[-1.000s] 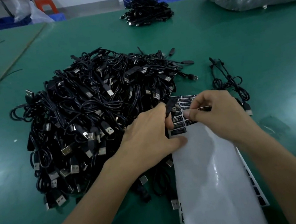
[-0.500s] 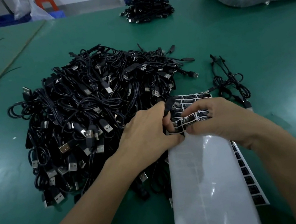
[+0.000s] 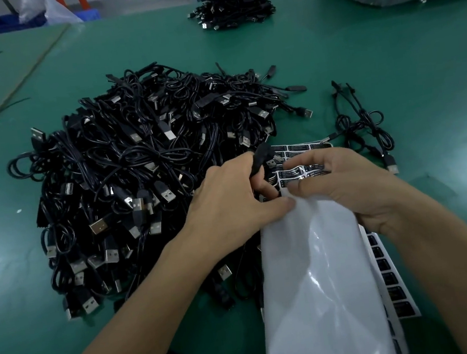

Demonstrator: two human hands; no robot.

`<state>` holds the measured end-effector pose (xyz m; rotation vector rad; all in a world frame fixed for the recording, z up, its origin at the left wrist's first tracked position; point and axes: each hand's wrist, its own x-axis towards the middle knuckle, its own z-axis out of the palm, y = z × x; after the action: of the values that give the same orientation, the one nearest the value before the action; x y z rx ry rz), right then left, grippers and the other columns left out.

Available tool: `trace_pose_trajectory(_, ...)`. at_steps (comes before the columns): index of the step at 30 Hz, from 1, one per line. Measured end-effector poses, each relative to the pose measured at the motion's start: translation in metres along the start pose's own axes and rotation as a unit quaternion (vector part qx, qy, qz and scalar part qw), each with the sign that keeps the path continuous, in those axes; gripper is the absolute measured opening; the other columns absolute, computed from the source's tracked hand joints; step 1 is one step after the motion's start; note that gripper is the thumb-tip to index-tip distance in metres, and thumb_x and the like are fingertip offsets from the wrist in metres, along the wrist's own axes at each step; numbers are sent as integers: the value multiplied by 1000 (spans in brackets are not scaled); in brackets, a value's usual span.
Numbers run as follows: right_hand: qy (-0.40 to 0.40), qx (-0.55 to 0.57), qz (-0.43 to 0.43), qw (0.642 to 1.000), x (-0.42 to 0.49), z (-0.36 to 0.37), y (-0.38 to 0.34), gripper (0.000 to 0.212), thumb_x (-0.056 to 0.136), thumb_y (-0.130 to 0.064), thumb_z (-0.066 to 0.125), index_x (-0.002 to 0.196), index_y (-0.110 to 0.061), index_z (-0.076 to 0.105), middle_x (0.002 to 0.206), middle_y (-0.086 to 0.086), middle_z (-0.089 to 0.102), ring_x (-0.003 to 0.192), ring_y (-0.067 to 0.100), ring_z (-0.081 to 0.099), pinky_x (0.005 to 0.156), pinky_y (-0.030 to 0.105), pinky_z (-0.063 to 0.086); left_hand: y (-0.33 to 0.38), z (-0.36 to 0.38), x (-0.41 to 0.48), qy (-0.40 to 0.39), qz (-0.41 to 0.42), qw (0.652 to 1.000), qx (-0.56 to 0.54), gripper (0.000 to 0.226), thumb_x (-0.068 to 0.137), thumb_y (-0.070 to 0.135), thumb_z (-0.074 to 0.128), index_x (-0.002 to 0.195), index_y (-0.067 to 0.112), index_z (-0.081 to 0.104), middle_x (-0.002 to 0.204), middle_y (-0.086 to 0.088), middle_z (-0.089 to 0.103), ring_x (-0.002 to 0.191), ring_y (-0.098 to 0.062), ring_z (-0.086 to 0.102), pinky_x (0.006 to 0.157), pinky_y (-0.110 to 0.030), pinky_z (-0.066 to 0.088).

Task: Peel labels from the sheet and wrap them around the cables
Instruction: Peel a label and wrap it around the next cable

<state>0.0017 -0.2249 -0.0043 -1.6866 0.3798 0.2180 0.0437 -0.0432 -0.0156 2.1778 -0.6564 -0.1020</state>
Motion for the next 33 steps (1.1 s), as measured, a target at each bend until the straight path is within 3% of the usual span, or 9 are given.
trace_pose_trajectory(6,-1,0,1,1000,0,3,0,30,86,0,74,110,-17,70,107,29,71,82,28,68,88,49,56,-2,0,1,-11,-6,1000,-18,50,65,29,82,69,25,33,76,24,72,48,0,45,52,-27,37)
trace_pose_trajectory(10,4,0,-3,1000,-1,4,1,28,87,0,73,109,-17,70,106,26,72,82,29,69,89,51,56,-5,-2,2,-19,-11,999,-44,49,67,21,80,69,22,31,76,20,74,48,1,45,52,-28,35)
trace_pose_trajectory(12,4,-4,-4,1000,-1,4,1,27,87,-1,73,107,-18,70,105,25,72,81,28,70,87,49,57,-5,-2,3,-22,-14,998,-52,48,67,22,80,70,21,31,75,20,74,57,-3,57,52,-36,42)
trace_pose_trajectory(15,2,-5,-6,1000,-1,4,1,26,88,0,73,105,-19,70,105,26,72,80,27,69,84,47,57,-3,-3,3,-24,-17,998,-55,48,67,23,78,69,22,30,74,18,74,83,-23,72,70,-56,55)
trace_pose_trajectory(20,6,-5,-5,1000,0,3,2,25,89,-1,72,107,-17,70,100,25,73,76,27,70,81,49,59,-6,-2,4,-19,-17,998,-60,50,76,13,79,69,20,30,73,11,75,84,-2,73,76,-57,55)
trace_pose_trajectory(23,6,-8,-5,1000,0,2,2,26,88,-1,72,109,-17,69,89,20,74,70,25,68,75,47,58,-7,-2,4,-9,-24,998,-54,47,79,11,77,69,19,31,73,8,75,85,0,72,78,-53,57)
trace_pose_trajectory(26,51,-121,-46,990,-1,2,4,27,85,-13,75,105,-30,68,92,6,72,68,21,65,64,34,53,-5,-1,4,15,-32,999,-32,42,77,12,73,68,20,33,72,0,73,81,-19,72,72,-52,56)
trace_pose_trajectory(29,110,-282,-122,945,-1,1,6,23,82,-25,75,100,-37,64,108,-10,63,90,16,65,61,9,43,-3,-1,4,48,-46,997,-25,34,74,12,67,67,18,34,77,-14,71,72,-35,65,61,-52,53)
trace_pose_trajectory(33,100,-337,-133,927,3,-5,11,28,82,-30,79,99,-41,60,117,-5,61,108,15,54,68,18,39,1,-5,3,75,-58,993,-68,35,71,11,67,66,19,33,65,-14,62,50,-15,50,47,-38,46)
